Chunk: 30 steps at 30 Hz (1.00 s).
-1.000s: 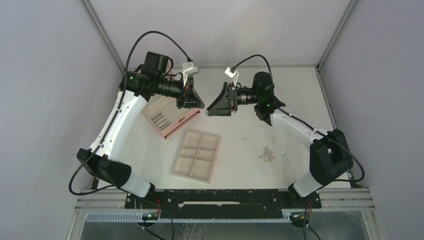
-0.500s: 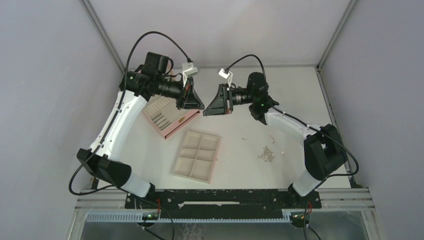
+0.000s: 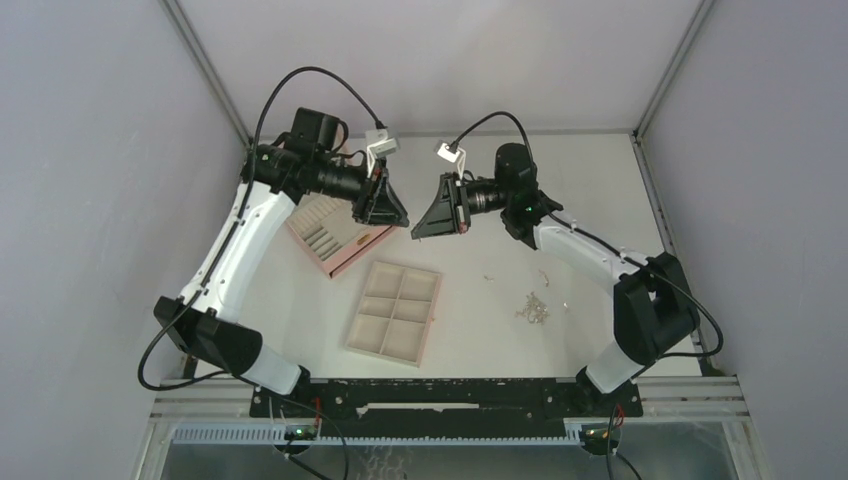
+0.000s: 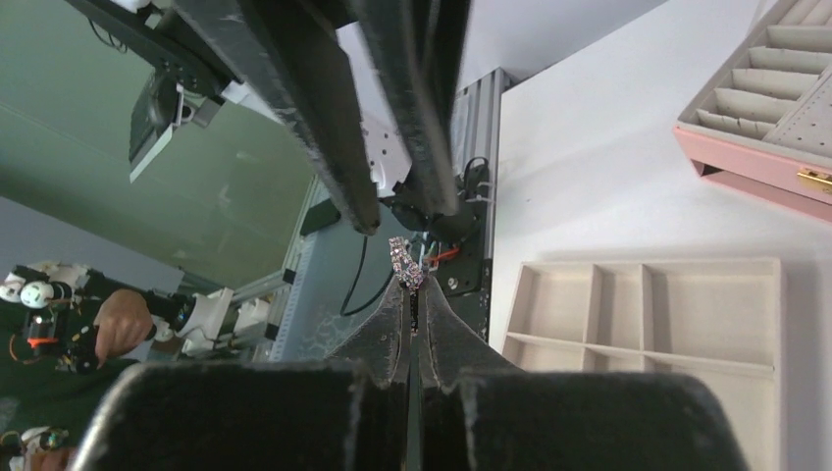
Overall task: Organize the mixed jewelry
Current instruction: Place the jewelry in the jewelry box.
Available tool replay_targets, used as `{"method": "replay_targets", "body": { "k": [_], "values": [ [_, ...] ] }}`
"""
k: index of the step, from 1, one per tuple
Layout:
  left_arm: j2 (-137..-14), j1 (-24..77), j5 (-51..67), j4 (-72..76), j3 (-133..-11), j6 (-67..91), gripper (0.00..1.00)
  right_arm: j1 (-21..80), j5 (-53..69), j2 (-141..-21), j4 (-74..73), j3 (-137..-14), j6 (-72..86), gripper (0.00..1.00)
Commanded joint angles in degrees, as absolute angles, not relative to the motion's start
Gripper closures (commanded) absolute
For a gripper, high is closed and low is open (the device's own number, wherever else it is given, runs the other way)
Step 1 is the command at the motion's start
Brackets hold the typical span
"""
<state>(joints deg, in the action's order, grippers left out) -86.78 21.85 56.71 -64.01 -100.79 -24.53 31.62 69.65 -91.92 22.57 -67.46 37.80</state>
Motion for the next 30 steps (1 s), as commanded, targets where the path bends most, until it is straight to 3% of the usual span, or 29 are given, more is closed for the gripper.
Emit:
{"method": "replay_targets", "body": {
  "k": [1,5,9,20,25,30],
  "values": [
    [-84.44,21.89,57.02,-63.72,-98.14,-25.5,0.65,31.15,72.64,-87.36,16.17,-69.87,30.66,1.0],
    [-83.9,21.73,59.38,-63.57,-95.65,-25.54,0.59,31.05,73.37,-85.79,10.9,-69.92,26.35,1.0],
    [-82.95,21.11,62.05,-62.49,-94.7,-24.41,0.46,30.97,73.29,-85.34,9.15,-69.9,25.4,1.0],
    [-80.62,21.06,56.38,-55.37,-97.23,-8.05,0.28,30.86,72.45,-86.03,9.69,-69.96,25.44,1.0],
    [-85.96,21.18,53.79,-60.19,-103.42,0.87,0.24,31.02,72.18,-86.37,9.45,-69.96,25.24,1.0],
    [-86.93,21.18,45.62,-58.91,-106.19,9.21,0.31,30.87,68.75,-85.94,7.14,-69.96,23.51,1.0]
  ]
}}
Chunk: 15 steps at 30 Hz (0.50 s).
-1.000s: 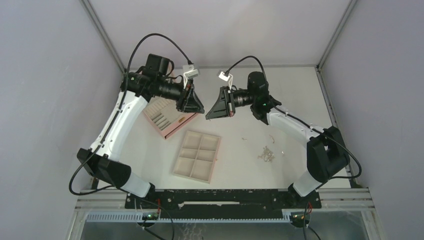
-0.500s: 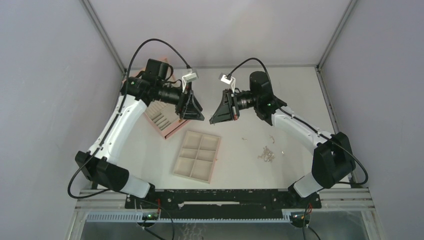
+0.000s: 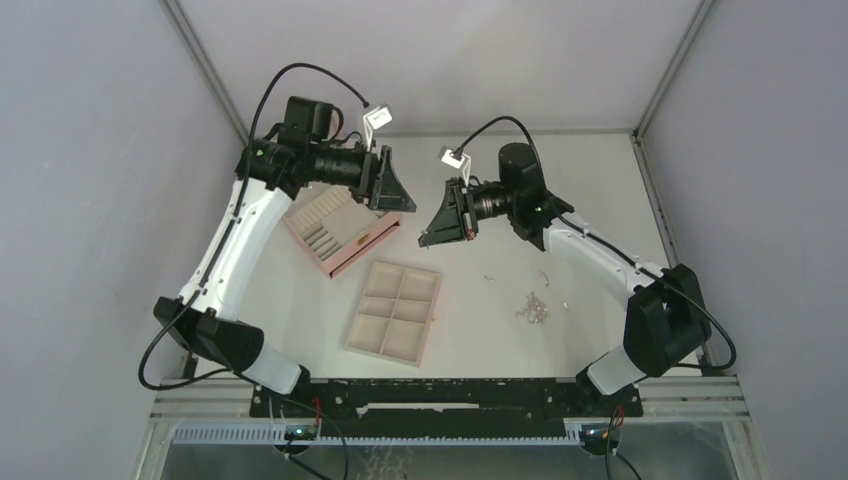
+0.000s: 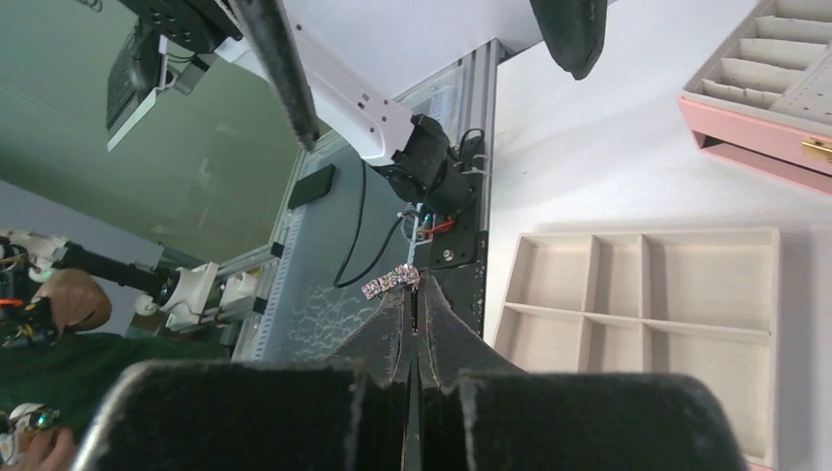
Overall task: Organize the mixed jewelry
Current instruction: Place the jewelry in the jewelry box.
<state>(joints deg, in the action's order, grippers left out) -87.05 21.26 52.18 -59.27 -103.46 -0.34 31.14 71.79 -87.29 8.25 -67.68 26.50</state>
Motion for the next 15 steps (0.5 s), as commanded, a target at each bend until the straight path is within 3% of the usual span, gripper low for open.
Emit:
{"method": "replay_targets", "body": {
  "k": [1,15],
  "values": [
    [-86.38,21.18,44.2,-58.08,-105.99,10.94,0.31,30.79,67.39,-85.77,6.29,-69.96,22.96,1.0],
    [-82.82,29.55,24.69,-56.97,-103.45,22.48,0.32,31.64,52.57,-82.83,-4.77,-71.35,13.24,1.0]
  ]
}}
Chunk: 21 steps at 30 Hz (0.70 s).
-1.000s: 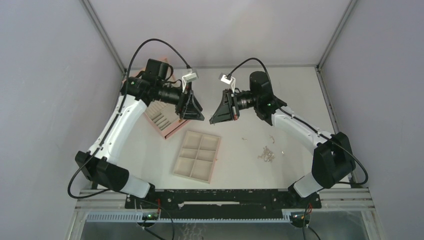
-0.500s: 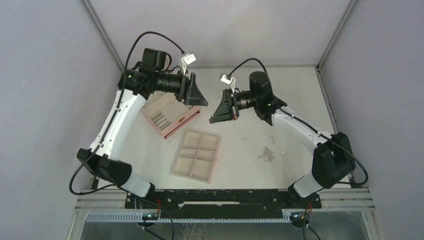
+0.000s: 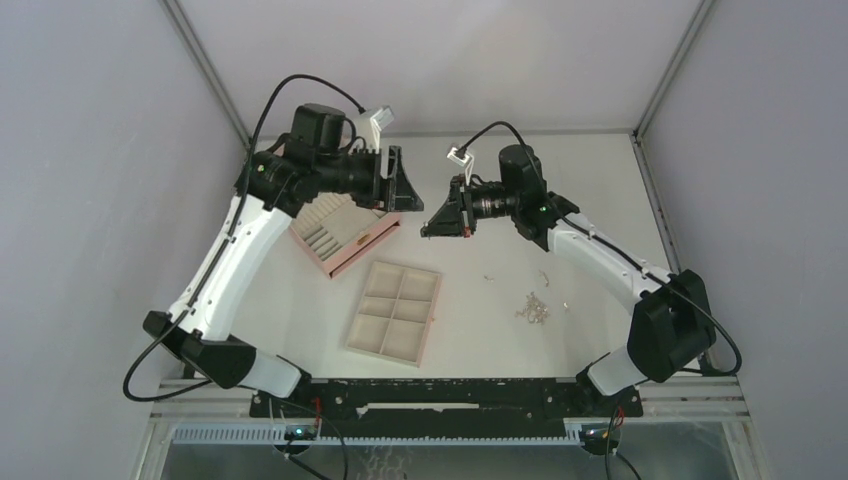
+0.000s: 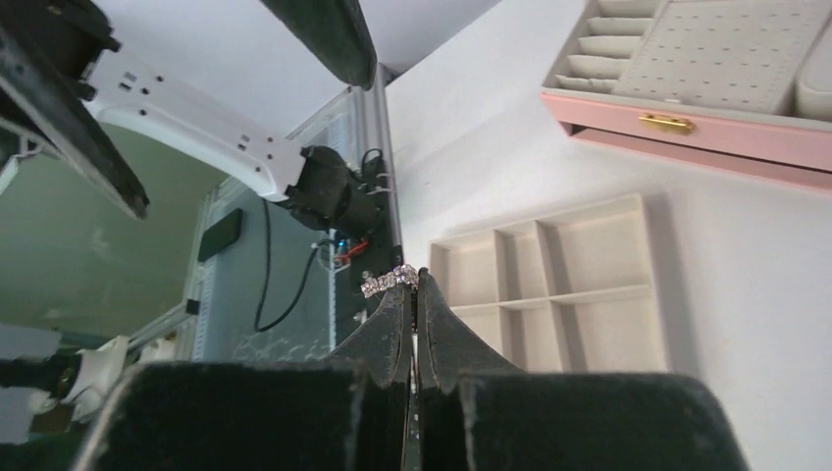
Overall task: Organize the mixed jewelry
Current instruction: Place the jewelry in the jewelry box.
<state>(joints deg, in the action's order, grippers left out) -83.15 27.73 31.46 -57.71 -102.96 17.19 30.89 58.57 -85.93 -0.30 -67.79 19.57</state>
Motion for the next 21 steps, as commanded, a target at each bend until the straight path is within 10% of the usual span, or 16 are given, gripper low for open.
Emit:
{"method": "replay_targets", "body": {
  "k": [1,21],
  "values": [
    [-83.06,30.14,24.28,-56.56,-103.34,23.26,0.33,32.06,51.47,-82.73,-6.19,-71.83,12.0,1.0],
    [-87.42,32.81,26.07,-53.8,-99.45,24.09,0.57,32.71,50.62,-83.03,-6.77,-72.16,11.57,1.0]
  ]
}}
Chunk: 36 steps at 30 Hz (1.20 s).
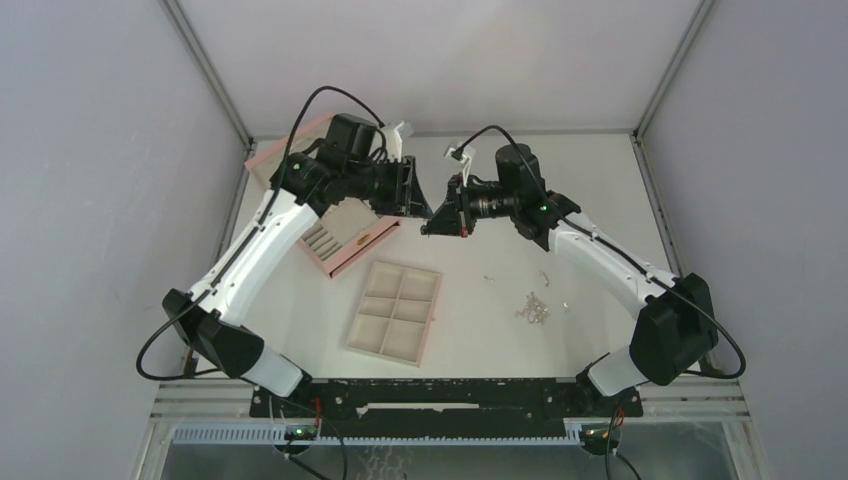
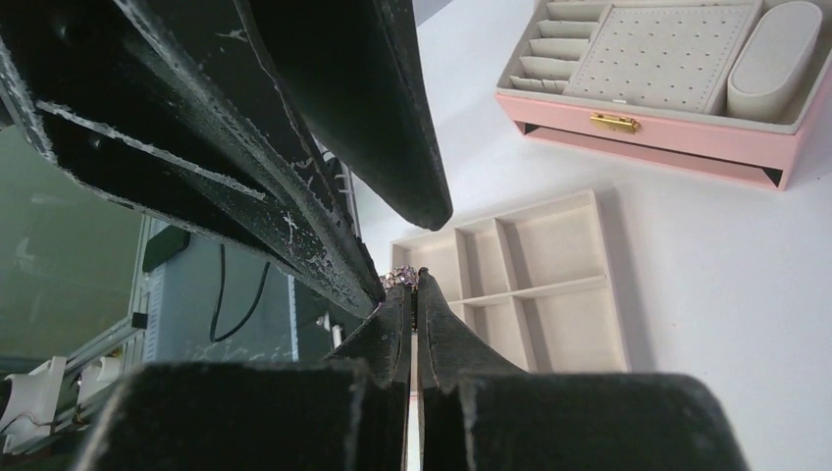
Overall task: Organize the mixed jewelry
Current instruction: Place the jewelry in the jewelry box.
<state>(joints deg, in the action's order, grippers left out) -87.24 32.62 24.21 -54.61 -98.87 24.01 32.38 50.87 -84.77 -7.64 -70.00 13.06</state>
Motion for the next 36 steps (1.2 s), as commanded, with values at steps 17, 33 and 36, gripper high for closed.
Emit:
{"method": "replay_targets", "body": {
  "k": [17,33,36],
  "values": [
    [-89.36,33.99,27.87,-60.55,-103.62,20.86,0.67,32.74,50.43,-83.76,-6.64,-72.16,11.59,1.0],
    [-89.91,33.94,26.93,-60.85,-105.63,20.89,0.74,32.85,50.95,-83.84,-6.59,-72.16,11.35,1.0],
    [-89.91,34.01,27.05,-60.87,-105.56,20.86,0.76,32.83,51.06,-83.91,-6.59,-72.2,11.34,1.0]
  ]
}}
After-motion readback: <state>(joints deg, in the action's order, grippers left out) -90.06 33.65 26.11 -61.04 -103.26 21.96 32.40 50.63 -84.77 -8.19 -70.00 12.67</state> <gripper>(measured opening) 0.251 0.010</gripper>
